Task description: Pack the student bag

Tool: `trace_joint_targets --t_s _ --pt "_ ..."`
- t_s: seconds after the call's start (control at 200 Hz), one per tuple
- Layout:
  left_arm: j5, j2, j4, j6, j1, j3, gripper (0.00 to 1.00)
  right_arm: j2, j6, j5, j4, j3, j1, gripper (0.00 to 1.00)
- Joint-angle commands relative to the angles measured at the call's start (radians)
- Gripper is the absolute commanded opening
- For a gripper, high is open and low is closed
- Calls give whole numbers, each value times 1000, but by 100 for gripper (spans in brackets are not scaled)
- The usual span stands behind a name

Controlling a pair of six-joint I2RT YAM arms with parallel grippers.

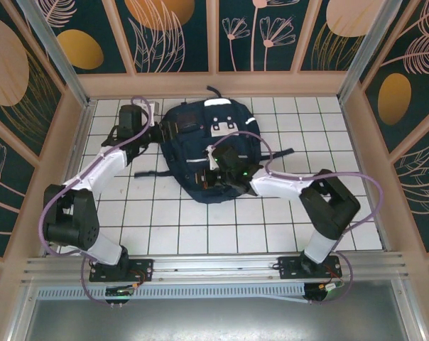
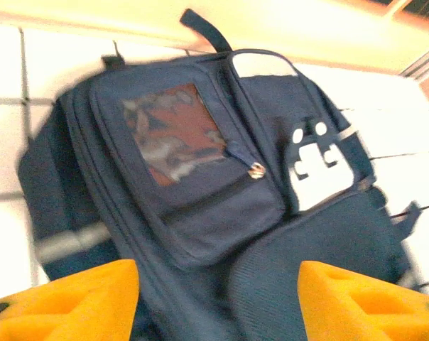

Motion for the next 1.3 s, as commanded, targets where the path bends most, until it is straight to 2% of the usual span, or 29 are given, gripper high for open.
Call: trace_joint_targets --t_s 0.0,0.185,0.385,0.495,0.535,0.616,0.646,0.721,0.821,0.951,1.006,1.186,1.296 --pt "143 29 -154 -284 -8 -62 55 44 9 -51 45 69 2 0" --pt "257 28 -59 -442 -14 -171 54 58 -9 -85 53 63 8 0" --pt "156 27 -105 -427 -60 -170 53 60 -19 -103 72 59 40 0" --pt "149 62 -58 -476 -87 -183 51 67 -27 -95 65 79 58 0" --pt "150 73 -40 -487 -100 -178 45 73 -30 -87 54 89 66 0" --pt "144 91 -46 -480 -116 -149 20 82 -41 -47 13 110 78 0" --pt "120 91 -71 -471 -115 -137 12 82 -46 -26 -14 118 80 0" --pt "-4 46 -104 -420 -107 -132 0 73 -69 56 -100 132 84 0" --pt "-99 -19 -126 -357 -70 -155 0 41 -136 236 -241 130 94 0" --pt "-68 -7 -207 -271 1 -133 0 -5 -191 462 -365 69 90 0" --pt "-51 9 -237 -214 11 -132 0 -16 -197 513 -404 42 76 0" --pt "-77 123 -434 21 29 25 0 -46 -186 601 -461 -49 -25 0" --pt "-185 237 -597 90 89 152 0 -41 -143 666 -505 -48 -81 0"
